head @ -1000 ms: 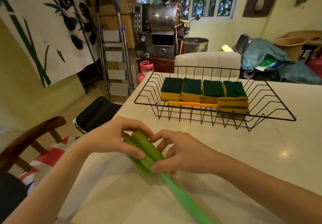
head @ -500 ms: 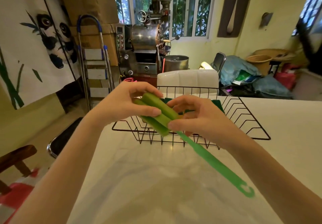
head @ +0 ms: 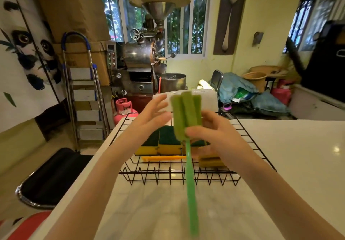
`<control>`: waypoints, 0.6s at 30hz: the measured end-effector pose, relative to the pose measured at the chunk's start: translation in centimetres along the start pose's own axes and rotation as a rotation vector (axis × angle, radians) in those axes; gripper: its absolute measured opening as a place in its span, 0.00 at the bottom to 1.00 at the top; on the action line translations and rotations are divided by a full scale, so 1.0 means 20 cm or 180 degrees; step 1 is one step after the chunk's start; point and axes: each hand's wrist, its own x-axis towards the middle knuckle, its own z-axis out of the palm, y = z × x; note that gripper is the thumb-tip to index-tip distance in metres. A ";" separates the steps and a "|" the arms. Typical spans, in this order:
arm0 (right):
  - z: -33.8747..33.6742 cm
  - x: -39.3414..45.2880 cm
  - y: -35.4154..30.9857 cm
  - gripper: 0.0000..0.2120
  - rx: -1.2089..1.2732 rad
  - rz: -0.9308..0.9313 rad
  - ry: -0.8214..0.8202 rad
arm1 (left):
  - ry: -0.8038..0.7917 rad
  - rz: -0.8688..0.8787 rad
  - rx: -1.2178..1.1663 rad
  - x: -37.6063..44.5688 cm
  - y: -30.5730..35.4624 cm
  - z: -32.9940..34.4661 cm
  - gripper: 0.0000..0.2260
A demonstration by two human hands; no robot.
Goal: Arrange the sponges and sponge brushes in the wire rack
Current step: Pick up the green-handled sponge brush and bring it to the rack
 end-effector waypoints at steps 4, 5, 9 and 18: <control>-0.10 0.02 -0.03 0.27 0.0889 -0.0320 0.0503 | -0.0765 -0.0903 -0.0676 -0.01 -0.07 -0.01 0.13; -0.10 0.02 -0.03 0.27 0.0986 -0.0361 0.0595 | -0.0871 -0.0990 -0.0615 0.00 -0.07 0.00 0.13; -0.09 0.03 -0.01 0.28 0.0986 -0.0334 0.0696 | -0.1094 -0.0942 -0.0720 -0.01 -0.05 0.00 0.18; 0.01 0.01 0.03 0.28 0.0711 0.0227 -0.0216 | -0.0300 0.0185 -0.0816 -0.01 -0.01 -0.01 0.24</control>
